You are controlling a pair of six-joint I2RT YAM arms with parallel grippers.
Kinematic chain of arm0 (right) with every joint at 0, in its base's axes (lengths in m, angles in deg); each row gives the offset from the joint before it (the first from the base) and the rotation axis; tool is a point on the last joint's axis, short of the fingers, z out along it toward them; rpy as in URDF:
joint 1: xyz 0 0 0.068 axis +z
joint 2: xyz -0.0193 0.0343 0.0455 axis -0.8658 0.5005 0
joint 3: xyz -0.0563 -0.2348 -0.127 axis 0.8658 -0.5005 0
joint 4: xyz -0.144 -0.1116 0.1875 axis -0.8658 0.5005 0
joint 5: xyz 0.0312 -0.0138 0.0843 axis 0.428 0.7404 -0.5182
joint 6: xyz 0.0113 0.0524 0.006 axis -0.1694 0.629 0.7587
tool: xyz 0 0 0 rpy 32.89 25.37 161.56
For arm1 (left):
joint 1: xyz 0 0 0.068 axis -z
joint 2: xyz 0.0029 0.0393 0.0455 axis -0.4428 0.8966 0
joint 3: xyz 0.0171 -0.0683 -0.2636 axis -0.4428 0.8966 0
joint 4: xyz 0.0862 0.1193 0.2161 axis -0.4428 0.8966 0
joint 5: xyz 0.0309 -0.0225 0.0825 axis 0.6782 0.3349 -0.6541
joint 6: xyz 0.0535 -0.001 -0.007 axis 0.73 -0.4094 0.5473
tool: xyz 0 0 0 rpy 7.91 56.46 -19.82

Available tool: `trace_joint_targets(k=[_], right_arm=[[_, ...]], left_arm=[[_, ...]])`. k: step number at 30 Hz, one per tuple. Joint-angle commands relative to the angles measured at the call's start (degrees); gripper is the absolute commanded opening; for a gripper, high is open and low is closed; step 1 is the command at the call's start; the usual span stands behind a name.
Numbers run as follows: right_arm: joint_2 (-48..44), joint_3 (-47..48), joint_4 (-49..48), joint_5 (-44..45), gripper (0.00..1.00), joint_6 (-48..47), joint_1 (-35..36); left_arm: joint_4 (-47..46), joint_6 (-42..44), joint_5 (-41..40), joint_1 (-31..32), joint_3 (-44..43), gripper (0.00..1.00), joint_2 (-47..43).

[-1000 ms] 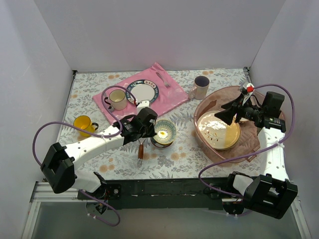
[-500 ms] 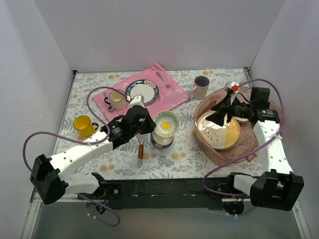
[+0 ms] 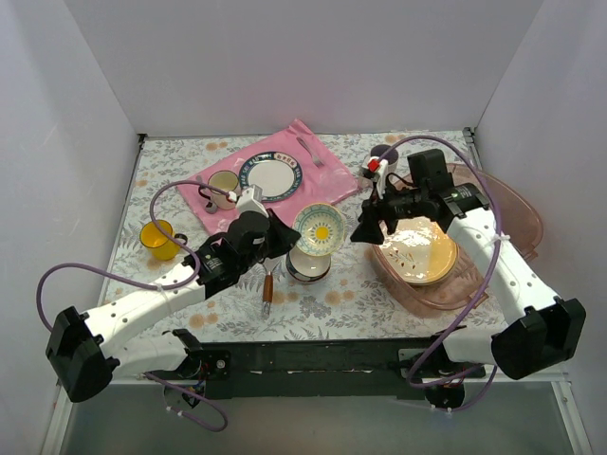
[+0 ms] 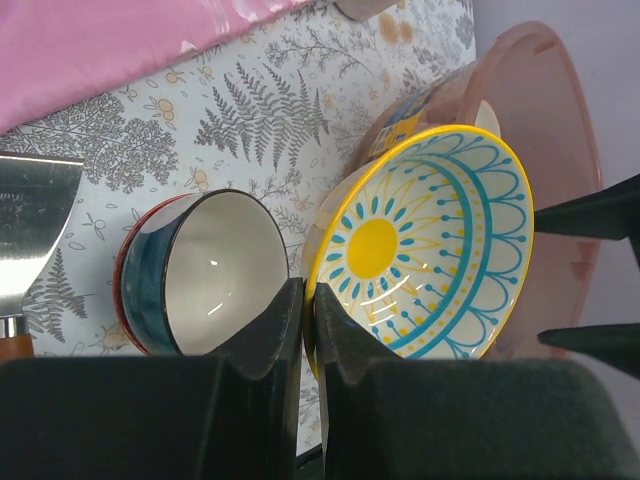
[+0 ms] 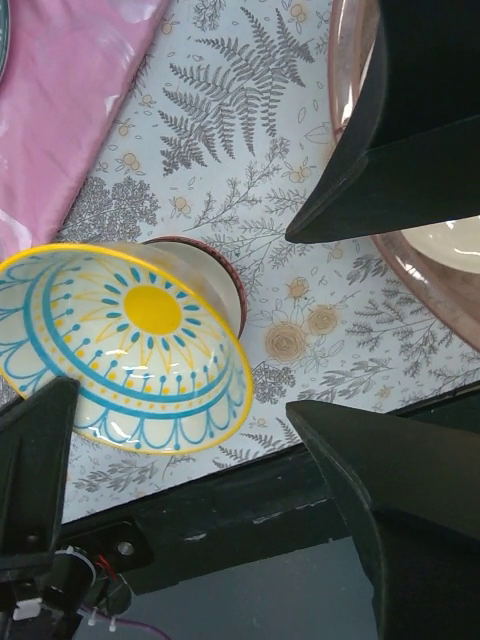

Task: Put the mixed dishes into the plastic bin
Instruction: Pick up the bowl from the center of the board.

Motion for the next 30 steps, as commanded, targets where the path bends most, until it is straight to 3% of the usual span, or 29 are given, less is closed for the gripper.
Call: trace_joint_targets(k=[1, 4, 14, 25, 26, 28, 29, 30], right_arm=[[0.6, 2.5, -5.7, 12.3, 0.73, 12.3, 4.3], [1.2, 2.6, -8.3, 18.4, 0.73, 18.6, 5.1], [2.5, 1.8, -12.3, 24.4, 0.72, 27.3, 6.1], [4.1, 0.9, -13.1, 29.8, 0.38, 24.4, 9.8], [4.1, 0.8, -13.0, 29.5, 0.31, 24.0, 9.9], [4.5, 0.9, -12.8, 28.1, 0.08, 22.7, 9.8], [4.5, 1.4, -12.6, 28.1, 0.01, 22.7, 9.9], [4.4, 1.5, -12.4, 28.1, 0.01, 22.7, 9.9]], left_arm=[[-3.8, -4.8, -6.1, 2.1, -2.0, 0.00, -0.2], [-1.0, -7.5, -9.3, 3.3, -4.4, 0.00, 1.9], [4.4, -11.5, -15.2, 7.2, -10.8, 0.00, 8.2], [6.4, -13.1, -18.4, 9.9, -13.3, 0.00, 10.2], [6.4, -13.0, -18.4, 9.8, -13.3, 0.00, 10.2], [5.9, -12.6, -17.9, 10.0, -13.3, 0.00, 10.0], [5.7, -12.4, -17.8, 10.0, -13.3, 0.00, 9.9], [5.1, -11.7, -17.6, 10.0, -13.0, 0.00, 9.4]])
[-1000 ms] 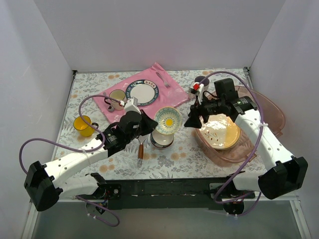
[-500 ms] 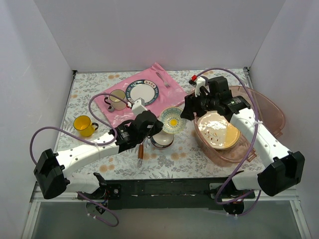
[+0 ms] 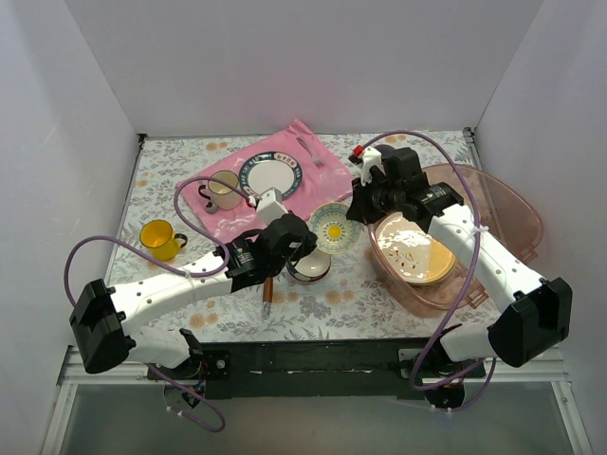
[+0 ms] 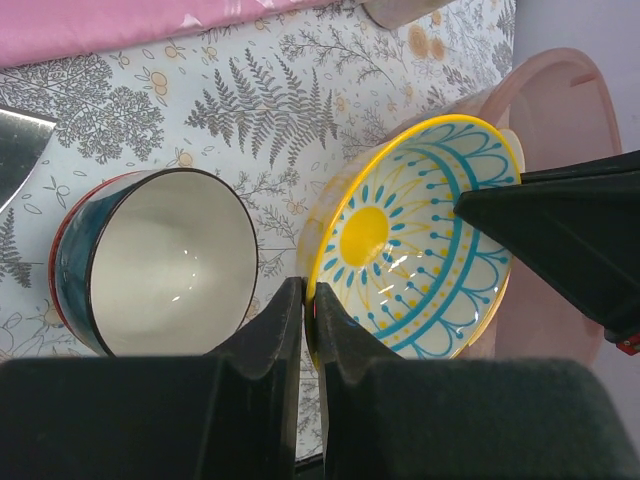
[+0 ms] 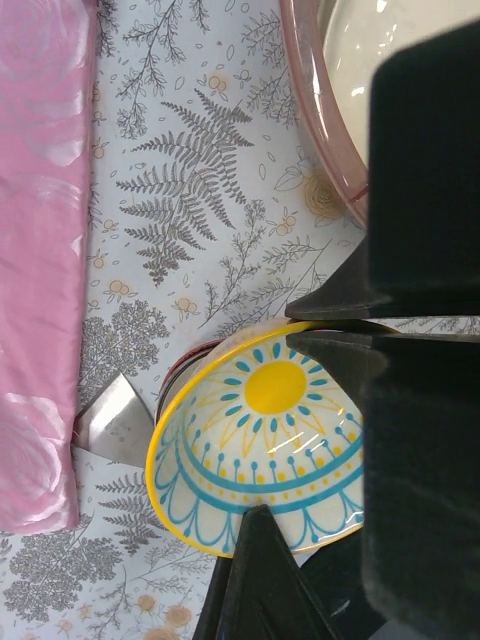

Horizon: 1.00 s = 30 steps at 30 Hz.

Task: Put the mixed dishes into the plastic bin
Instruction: Pick up the bowl from the center of the board, then place the bowl in the plastic bin.

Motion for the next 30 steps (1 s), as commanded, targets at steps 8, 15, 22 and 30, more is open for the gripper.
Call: trace_joint_targets(k=[8, 15, 22, 30], right_arm=[[-0.7, 4.0, 1.1, -12.3, 0.01, -8.6, -3.4], [-3.8, 3.4, 4.3, -35.1, 0.01, -18.6, -16.8], [-8.8, -1.2, 1.0, -43.6, 0.01, -19.2, -29.2], [-13.1, -6.9, -7.4, -46.1, 0.01, -11.1, -49.9]], left_arm=[[-13.0, 10.8, 6.0, 0.4, 5.4, 0.70, -9.2], [-23.9, 19.4, 14.2, 0.3, 12.4, 0.98, -18.6], [-20.9, 25.2, 15.7, 0.0, 12.4, 0.98, -22.6], [-14.7, 25.2, 12.9, -0.4, 15.3, 0.98, -27.8]])
